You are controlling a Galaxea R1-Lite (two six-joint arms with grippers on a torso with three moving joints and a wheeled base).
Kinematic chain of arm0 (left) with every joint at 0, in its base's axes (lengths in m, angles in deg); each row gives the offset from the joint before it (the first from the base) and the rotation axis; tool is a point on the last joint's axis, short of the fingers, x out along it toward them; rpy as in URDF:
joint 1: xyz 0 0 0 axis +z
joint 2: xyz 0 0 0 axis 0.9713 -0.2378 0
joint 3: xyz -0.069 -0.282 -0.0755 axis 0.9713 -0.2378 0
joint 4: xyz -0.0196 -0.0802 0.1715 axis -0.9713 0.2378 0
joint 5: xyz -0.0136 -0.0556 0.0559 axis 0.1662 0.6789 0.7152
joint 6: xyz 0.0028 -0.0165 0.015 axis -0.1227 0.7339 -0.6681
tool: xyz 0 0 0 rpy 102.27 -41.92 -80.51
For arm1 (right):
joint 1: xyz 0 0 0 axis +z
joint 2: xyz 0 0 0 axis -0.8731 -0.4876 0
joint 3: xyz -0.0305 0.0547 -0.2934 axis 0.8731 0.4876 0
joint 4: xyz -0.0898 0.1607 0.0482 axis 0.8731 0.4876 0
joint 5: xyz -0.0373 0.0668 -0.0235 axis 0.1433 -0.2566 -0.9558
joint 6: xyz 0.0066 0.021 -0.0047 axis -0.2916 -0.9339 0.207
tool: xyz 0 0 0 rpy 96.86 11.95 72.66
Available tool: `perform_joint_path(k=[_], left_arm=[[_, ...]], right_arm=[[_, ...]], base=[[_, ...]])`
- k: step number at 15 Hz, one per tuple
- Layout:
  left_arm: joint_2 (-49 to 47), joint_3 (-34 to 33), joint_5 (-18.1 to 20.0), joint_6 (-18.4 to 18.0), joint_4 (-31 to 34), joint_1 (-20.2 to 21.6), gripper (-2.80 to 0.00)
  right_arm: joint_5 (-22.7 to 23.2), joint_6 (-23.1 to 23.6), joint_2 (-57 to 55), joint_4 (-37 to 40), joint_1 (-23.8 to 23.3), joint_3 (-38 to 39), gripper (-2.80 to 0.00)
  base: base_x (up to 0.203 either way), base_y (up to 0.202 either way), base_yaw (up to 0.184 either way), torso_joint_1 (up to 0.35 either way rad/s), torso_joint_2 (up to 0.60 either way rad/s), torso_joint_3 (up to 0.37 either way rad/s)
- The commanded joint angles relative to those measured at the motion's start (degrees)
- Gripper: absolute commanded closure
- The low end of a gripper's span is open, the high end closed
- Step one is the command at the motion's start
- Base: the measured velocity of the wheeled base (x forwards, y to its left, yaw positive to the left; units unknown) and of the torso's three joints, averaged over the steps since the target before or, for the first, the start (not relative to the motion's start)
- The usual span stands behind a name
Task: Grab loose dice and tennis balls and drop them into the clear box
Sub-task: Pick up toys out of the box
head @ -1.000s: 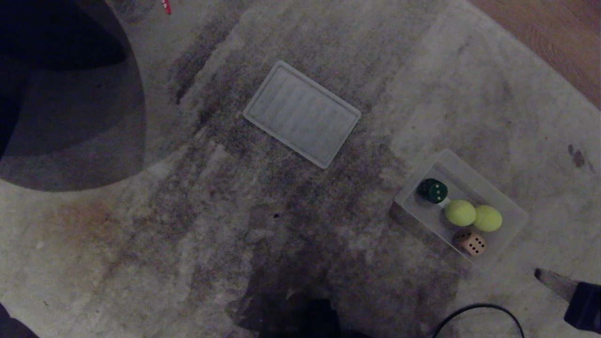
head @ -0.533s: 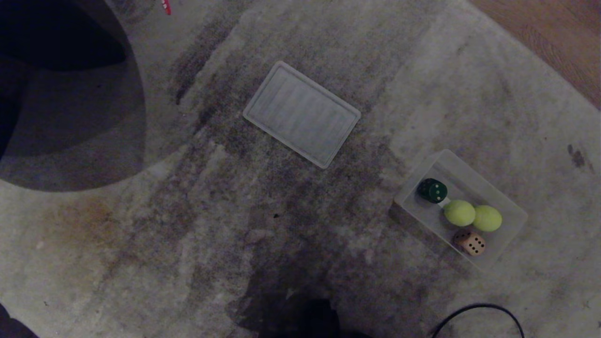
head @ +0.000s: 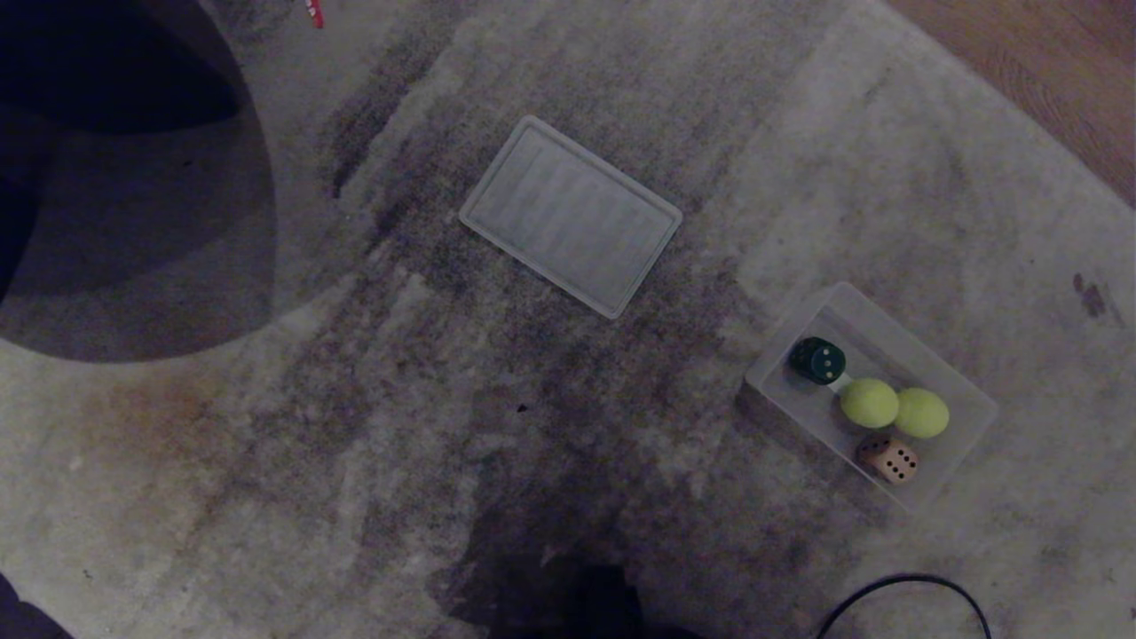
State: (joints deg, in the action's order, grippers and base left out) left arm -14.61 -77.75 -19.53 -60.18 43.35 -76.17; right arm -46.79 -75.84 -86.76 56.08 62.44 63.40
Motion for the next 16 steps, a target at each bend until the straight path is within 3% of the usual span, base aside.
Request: perform_joint_path(k=[1, 11, 16], left_arm=[[-0.1, -0.1, 0.0, 0.1, 0.0, 0.0, 0.00], [-0.1, -0.1, 0.2, -0.3, 0.1, 0.0, 0.00], [-0.1, -0.1, -0.2, 1.3, -0.1, 0.0, 0.00]], right_arm=[[0.0, 0.9, 9.2, -1.1, -0.7, 0.6, 0.00], [0.2, 1.6, 8.8, -2.6, -1.0, 1.2, 0.00], [0.2, 1.6, 8.8, -2.6, -1.0, 1.2, 0.00]], base=[[0.000, 0.000, 0.000, 0.000, 0.00, 0.000], [0.000, 0.000, 0.000, 0.000, 0.00, 0.000], [0.000, 0.000, 0.000, 0.000, 0.00, 0.000]])
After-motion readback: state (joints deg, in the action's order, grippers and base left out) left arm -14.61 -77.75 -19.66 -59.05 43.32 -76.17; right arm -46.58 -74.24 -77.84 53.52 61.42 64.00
